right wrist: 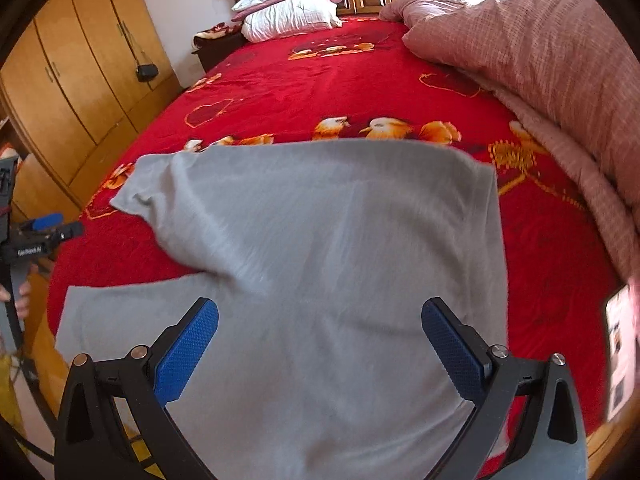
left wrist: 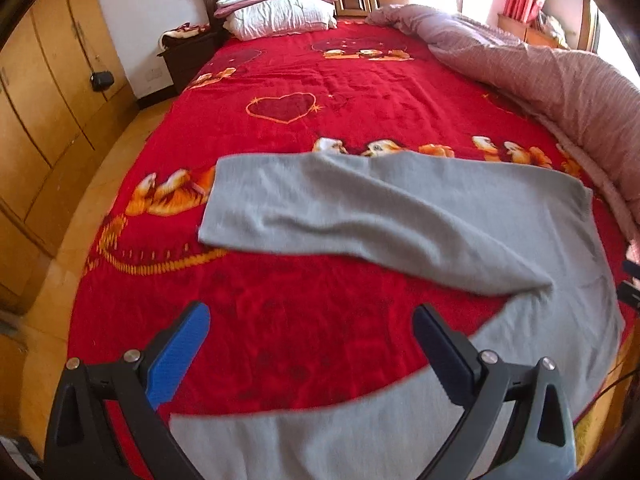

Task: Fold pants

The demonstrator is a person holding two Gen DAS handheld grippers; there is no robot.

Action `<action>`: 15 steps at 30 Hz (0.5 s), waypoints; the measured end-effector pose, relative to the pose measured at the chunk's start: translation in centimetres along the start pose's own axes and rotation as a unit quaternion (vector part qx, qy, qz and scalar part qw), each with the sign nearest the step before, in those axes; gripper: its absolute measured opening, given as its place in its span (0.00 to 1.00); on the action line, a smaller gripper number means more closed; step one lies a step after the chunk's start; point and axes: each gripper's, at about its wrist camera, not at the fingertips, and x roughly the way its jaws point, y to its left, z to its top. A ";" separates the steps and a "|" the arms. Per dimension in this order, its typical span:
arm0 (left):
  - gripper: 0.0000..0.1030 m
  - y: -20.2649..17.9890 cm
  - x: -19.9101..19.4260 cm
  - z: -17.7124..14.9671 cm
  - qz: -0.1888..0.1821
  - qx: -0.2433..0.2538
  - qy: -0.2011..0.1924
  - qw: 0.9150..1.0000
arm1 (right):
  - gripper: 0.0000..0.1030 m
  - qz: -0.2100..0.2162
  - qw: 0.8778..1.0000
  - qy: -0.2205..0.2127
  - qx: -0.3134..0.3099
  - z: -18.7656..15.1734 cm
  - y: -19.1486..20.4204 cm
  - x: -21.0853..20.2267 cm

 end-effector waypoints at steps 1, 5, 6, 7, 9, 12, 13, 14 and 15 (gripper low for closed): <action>1.00 -0.2 0.7 1.1 -0.003 0.005 0.006 1.000 | 1.00 -0.003 1.000 0.005 -0.004 0.5 -0.3 0.4; 1.00 -1.4 3.3 4.4 0.002 0.037 0.027 0.999 | 1.00 -0.013 0.999 0.044 -0.030 3.1 -1.5 2.6; 1.00 -1.9 4.0 5.2 0.005 0.051 0.030 0.998 | 1.00 -0.015 0.998 0.049 -0.035 3.6 -1.6 2.9; 1.00 -2.5 4.6 6.0 0.005 0.067 0.030 0.997 | 1.00 -0.020 0.997 0.055 -0.043 4.4 -1.9 3.5; 1.00 -3.6 6.0 7.6 -0.004 0.095 0.030 0.995 | 1.00 -0.032 0.996 0.062 -0.051 5.7 -2.4 4.3; 1.00 -5.3 8.2 9.5 -0.020 0.126 0.030 0.991 | 1.00 -0.035 0.995 0.073 -0.055 7.6 -3.2 5.8; 1.00 -5.9 8.9 10.2 -0.026 0.136 0.032 0.990 | 1.00 -0.037 0.995 0.077 -0.055 8.1 -3.5 6.2; 1.00 -6.5 9.7 10.8 -0.029 0.145 0.033 0.988 | 1.00 -0.038 0.995 0.079 -0.057 8.7 -3.8 6.7; 1.00 -7.1 10.5 11.5 -0.032 0.152 0.034 0.987 | 1.00 -0.042 0.994 0.081 -0.062 9.5 -4.2 7.4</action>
